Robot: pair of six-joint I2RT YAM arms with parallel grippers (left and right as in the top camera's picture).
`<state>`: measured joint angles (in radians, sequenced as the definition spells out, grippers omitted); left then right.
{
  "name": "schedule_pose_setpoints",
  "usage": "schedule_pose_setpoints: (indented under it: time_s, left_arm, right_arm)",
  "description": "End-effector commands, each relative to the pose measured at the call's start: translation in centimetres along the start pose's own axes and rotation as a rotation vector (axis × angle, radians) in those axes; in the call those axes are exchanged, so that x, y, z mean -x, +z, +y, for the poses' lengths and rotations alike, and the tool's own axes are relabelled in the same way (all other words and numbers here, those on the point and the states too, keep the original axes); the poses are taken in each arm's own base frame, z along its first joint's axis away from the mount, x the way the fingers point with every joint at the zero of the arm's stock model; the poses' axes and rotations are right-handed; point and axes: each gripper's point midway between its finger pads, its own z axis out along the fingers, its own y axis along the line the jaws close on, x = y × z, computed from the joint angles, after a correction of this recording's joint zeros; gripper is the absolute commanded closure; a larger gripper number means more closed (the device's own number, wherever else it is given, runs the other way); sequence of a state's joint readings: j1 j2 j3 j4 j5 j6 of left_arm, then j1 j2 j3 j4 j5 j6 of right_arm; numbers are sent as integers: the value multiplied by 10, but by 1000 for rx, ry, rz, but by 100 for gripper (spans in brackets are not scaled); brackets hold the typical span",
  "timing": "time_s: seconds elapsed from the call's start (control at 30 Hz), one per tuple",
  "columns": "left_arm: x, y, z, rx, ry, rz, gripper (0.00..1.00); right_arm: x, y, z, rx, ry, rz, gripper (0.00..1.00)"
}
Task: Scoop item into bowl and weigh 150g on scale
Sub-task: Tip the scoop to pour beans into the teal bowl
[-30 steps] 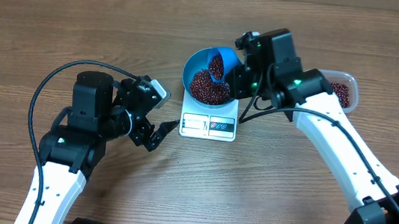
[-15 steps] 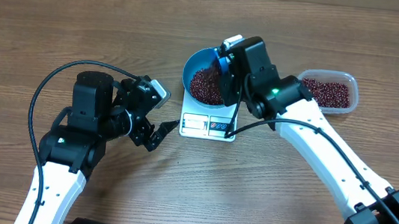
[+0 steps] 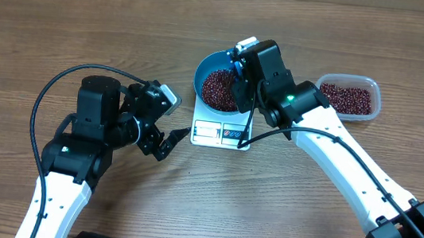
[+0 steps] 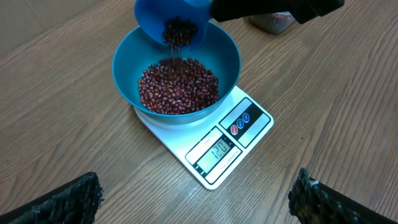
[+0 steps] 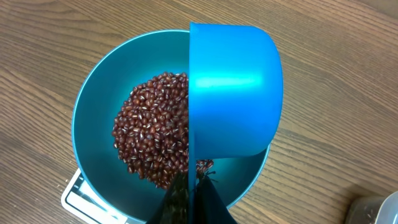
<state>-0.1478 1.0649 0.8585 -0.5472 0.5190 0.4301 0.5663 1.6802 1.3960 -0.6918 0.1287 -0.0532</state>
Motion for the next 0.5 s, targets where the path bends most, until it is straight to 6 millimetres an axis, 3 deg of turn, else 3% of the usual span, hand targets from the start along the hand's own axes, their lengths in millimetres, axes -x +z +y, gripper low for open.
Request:
schedule_pose_setpoints:
  time_s: [0.0,0.47]
  left_arm:
    - [-1,-1,1,5,14,-1,0]
    - [-1,-1,1,5,14,-1,1]
  right_arm:
    - [21,-14,-2,-9,-1,-65,96]
    - [22,-14,-2,-11,-31,-65,96]
